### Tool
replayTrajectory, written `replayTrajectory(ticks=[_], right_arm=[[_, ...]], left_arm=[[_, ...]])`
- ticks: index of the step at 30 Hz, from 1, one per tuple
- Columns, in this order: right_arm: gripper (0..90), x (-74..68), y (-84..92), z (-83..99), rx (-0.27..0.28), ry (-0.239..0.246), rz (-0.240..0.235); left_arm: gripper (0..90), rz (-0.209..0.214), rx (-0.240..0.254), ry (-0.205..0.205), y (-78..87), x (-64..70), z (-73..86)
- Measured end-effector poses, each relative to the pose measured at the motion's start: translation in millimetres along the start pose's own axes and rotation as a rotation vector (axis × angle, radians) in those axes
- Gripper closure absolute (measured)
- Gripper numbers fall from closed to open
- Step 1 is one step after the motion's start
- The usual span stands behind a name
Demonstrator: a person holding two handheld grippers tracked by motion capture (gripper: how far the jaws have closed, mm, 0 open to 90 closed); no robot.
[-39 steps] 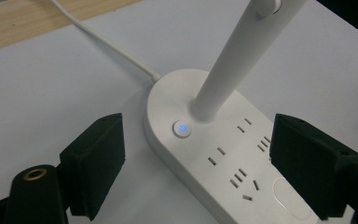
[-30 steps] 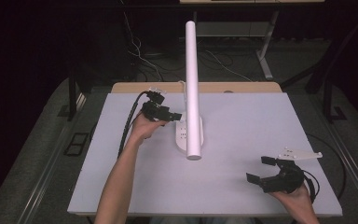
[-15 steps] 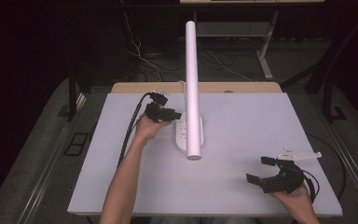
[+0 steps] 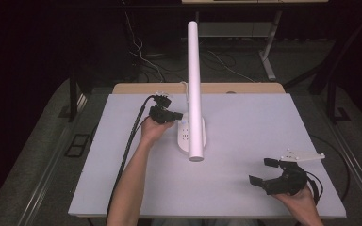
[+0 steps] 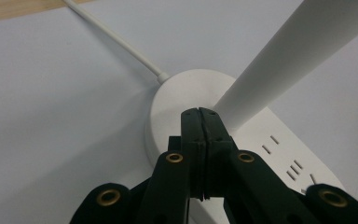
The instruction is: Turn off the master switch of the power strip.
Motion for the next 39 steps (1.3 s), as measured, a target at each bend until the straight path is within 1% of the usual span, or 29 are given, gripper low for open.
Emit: replayTrajectory(ticks=[1, 2, 3, 4, 5, 6, 7, 8, 9, 10, 11, 12, 14, 17, 18, 20, 21, 22, 24, 27, 31, 32, 33, 35, 38, 39], right_arm=[[0.0, 0.0, 0.0, 0.0, 0.000, 0.000, 0.000], [0.0, 0.0, 0.0, 0.0, -0.001, 0.000, 0.000], [0.0, -0.1, -0.1, 0.0, -0.002, 0.000, 0.000], [0.0, -0.1, -0.1, 0.0, -0.001, 0.000, 0.000], [0.0, -0.1, -0.1, 0.0, -0.001, 0.001, 0.000], [0.0, -0.2, -0.1, 0.2, -0.003, -0.001, -0.001], [0.0, -0.2, -0.1, 0.2, -0.004, -0.001, -0.001], [0.0, -0.2, -0.1, 0.2, -0.004, -0.001, -0.001], [0.0, -0.2, -0.2, 0.3, -0.004, -0.001, -0.001], [0.0, -0.2, -0.2, 0.3, -0.004, -0.001, -0.001], [0.0, -0.2, -0.1, 0.3, -0.004, -0.001, -0.001], [0.0, -0.2, -0.1, 0.3, -0.003, -0.001, -0.001], [0.0, -0.3, -0.2, 0.3, -0.002, 0.000, -0.001], [0.0, -0.2, -0.1, 0.3, -0.002, 0.000, -0.001], [0.0, -0.2, -0.1, 0.3, -0.002, 0.000, -0.001], [0.0, -0.1, 0.0, 0.4, -0.003, -0.001, -0.002], [0.0, 0.1, 0.0, 0.5, -0.004, -0.001, -0.001], [0.0, 0.3, 0.1, 0.6, -0.003, -0.001, -0.002], [0.0, 0.6, 0.0, 0.6, -0.002, -0.003, -0.001], [0.0, 1.0, 0.0, 0.7, -0.002, -0.003, 0.000], [0.0, 0.5, -0.1, 0.8, -0.005, 0.000, -0.001], [0.0, 0.2, -0.2, 0.9, -0.007, -0.001, -0.001], [0.0, 0.1, -0.3, 1.0, -0.008, 0.000, -0.001], [0.0, 0.1, -0.9, 0.9, -0.007, 0.007, 0.000], [0.0, -0.4, -1.7, 1.0, -0.008, 0.007, -0.002], [0.0, -0.7, -1.7, 1.1, -0.010, 0.005, -0.003]], left_arm=[[89.3, 0.000, -0.004, -0.003, -0.7, -0.2, 0.4], [89.4, 0.000, -0.018, -0.023, -0.5, -1.5, 1.1], [89.5, -0.001, -0.027, -0.029, -0.8, -1.7, 1.6], [89.5, -0.001, -0.026, -0.027, -1.8, -1.4, 1.8], [89.5, -0.001, -0.031, -0.038, -2.4, -2.0, 2.0], [89.5, -0.002, -0.034, -0.035, -3.1, -1.8, 2.3], [89.6, 0.002, -0.008, -0.004, -5.8, 0.5, 1.5], [89.6, 0.001, -0.003, 0.003, -7.1, 1.0, 1.5], [89.7, -0.003, -0.043, -0.039, -5.0, -2.1, 3.4], [89.7, -0.005, -0.045, -0.037, -5.6, -2.1, 3.7], [89.7, -0.002, -0.006, 0.004, -9.0, 0.8, 2.5], [89.7, 0.000, 0.007, 0.021, -10.6, 2.0, 2.1], [89.7, 0.000, 0.002, 0.013, -11.0, 1.6, 2.4], [89.7, 0.002, 0.004, 0.022, -13.0, 2.4, 2.4], [89.7, 0.006, 0.000, 0.016, -13.5, 1.9, 2.8], [89.7, 0.004, 0.002, 0.031, -16.2, 2.5, 3.6], [89.8, 0.008, -0.010, 0.021, -16.1, 1.0, 4.4], [89.8, 0.012, 0.004, 0.038, -17.1, 1.6, 3.7], [89.9, 0.013, 0.010, 0.058, -18.0, 1.5, 3.1], [90.0, 0.019, 0.007, 0.081, -18.5, 0.5, 2.6], [90.0, 0.017, 0.005, 0.083, -18.7, -0.2, 3.0], [90.0, 0.012, 0.005, 0.084, -19.1, 0.2, 3.0], [90.0, 0.004, 0.000, 0.076, -19.7, 0.5, 3.4], [90.0, -0.004, 0.001, 0.078, -20.4, 1.2, 3.6], [90.0, -0.002, -0.002, 0.084, -20.2, 0.6, 3.8], [90.0, 0.000, -0.019, 0.063, -18.9, -0.7, 4.9]])
Point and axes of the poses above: each handheld gripper's, and its own axes: y roughly backward along the jaws, z roughly out of its underside, x roughly to its right, the point moved 5 cm from there along -y, roughly forward along the jaws, and after that the axes turned 4 degrees about -x, right-handed, at the moved point
